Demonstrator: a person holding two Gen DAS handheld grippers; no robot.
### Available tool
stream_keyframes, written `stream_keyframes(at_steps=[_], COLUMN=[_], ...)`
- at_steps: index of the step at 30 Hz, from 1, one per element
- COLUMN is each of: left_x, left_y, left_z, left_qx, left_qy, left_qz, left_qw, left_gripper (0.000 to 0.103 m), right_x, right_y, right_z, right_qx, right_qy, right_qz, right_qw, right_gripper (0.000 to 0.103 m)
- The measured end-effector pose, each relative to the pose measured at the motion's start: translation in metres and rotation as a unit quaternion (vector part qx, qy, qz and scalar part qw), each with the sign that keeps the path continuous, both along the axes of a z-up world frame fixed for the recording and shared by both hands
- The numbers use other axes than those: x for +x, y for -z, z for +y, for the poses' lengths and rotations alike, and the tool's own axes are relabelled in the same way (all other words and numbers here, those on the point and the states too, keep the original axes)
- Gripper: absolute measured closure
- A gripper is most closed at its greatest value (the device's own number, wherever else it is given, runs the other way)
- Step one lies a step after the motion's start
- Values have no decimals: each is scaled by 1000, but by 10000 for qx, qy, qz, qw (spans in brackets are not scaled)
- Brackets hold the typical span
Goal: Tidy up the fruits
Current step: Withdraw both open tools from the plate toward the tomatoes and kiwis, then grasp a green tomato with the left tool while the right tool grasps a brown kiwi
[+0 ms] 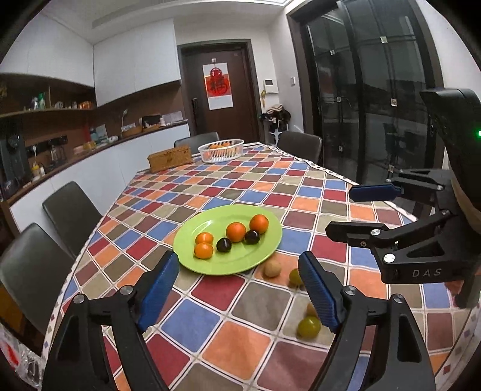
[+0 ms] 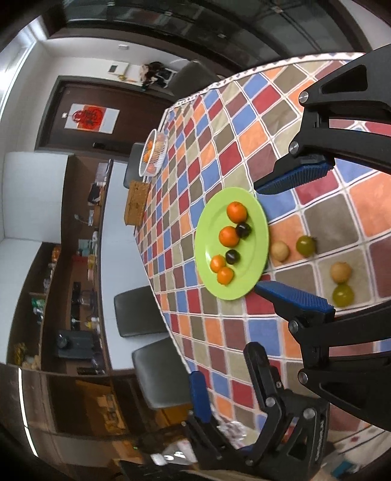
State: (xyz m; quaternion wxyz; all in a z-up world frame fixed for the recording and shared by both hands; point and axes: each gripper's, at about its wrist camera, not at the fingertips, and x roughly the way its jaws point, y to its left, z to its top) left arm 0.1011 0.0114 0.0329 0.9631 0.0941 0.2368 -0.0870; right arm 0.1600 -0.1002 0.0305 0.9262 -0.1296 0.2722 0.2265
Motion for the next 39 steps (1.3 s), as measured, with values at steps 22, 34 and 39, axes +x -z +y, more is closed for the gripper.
stream_keyframes(at_steps=[22, 34, 39], left_x=[-25, -5, 6], left_y=[56, 90, 100], left_z=[-47, -52, -52], left_qx=[1066, 994, 777], left_qy=[823, 1237, 1380], left_qz=[159, 796, 1101], left_qw=[9908, 9841, 9812], left_gripper=[28, 51, 59], right_x=[-40, -24, -14], right_y=[58, 94, 104], right_z=[8, 14, 10], right_qx=[-1573, -1712, -1525], right_qy=[-1346, -1813, -1826], right_qz=[-253, 105, 418], right_qw=[9780, 9684, 9704], right_gripper=[43, 45, 54])
